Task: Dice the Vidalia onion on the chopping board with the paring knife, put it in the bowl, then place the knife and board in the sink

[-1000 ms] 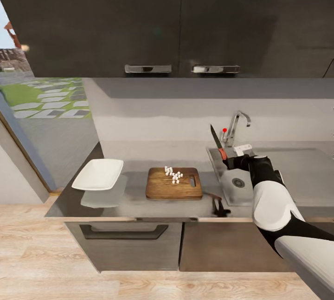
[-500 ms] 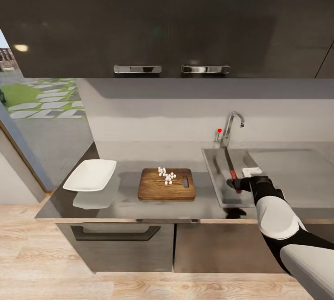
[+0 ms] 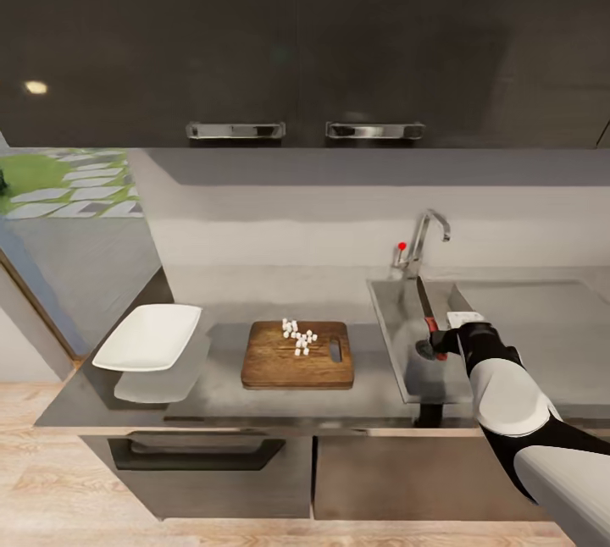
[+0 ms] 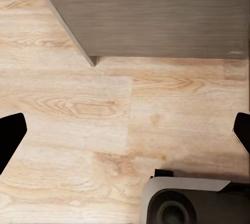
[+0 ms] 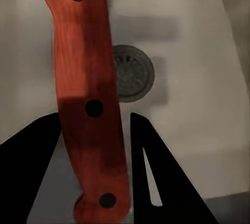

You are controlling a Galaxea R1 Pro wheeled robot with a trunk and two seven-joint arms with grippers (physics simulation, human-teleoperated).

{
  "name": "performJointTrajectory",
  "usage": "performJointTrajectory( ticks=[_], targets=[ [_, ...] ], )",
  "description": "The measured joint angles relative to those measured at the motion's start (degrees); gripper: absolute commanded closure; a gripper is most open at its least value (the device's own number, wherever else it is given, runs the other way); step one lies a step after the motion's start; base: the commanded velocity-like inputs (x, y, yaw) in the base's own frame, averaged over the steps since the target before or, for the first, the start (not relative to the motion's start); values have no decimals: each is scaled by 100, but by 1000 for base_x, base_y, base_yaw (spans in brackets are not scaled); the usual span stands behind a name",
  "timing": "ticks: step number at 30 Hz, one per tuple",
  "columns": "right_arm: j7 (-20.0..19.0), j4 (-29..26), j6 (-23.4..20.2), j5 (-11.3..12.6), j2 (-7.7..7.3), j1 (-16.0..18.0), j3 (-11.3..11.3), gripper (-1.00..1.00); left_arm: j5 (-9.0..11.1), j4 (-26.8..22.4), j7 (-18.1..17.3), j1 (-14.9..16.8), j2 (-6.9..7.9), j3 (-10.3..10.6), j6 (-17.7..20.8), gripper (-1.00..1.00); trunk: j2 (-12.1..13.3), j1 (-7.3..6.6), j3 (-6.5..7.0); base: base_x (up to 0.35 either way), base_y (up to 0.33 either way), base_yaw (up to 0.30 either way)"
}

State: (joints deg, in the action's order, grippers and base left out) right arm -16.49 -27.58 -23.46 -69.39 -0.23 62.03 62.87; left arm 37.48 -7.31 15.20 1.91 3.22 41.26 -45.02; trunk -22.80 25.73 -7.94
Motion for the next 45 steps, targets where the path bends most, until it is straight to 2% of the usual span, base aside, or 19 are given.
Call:
performJointTrajectory(
  ticks=[2,5,13,20,26,35,45],
  targets=[
    [1,1,-395,-1,1,0,-4,100,-2,0,0,0,0,0,-1,-100,1,1,0,47,-36,0],
    [2,1,-579,1,1,0,-6,100,-7,0,0,0,0,0,-2,-100,1,2,-3,12,-9,0],
    [4,7,-624,-5,8,1,-6,100,-7,0,8,0,9,0,-4,-100,1,2,-64,7,-1,0],
    [14,96,-633,-6,18,-5,-2,100,-6,1,0,0,5,-4,-3,-100,0,-1,-129,235,54,0],
    [19,164,-639,-7,6,-105,2,100,-8,0,0,0,7,0,-2,-100,1,2,-183,72,16,0],
    [20,168,-682,0,-25,-500,3,100,-8,-1,2,0,0,-1,-4,-100,0,1,-266,60,-4,0],
    [20,168,-689,2,-24,-526,1,100,0,0,13,0,5,0,-1,-100,0,2,-358,105,-54,0]
  ],
)
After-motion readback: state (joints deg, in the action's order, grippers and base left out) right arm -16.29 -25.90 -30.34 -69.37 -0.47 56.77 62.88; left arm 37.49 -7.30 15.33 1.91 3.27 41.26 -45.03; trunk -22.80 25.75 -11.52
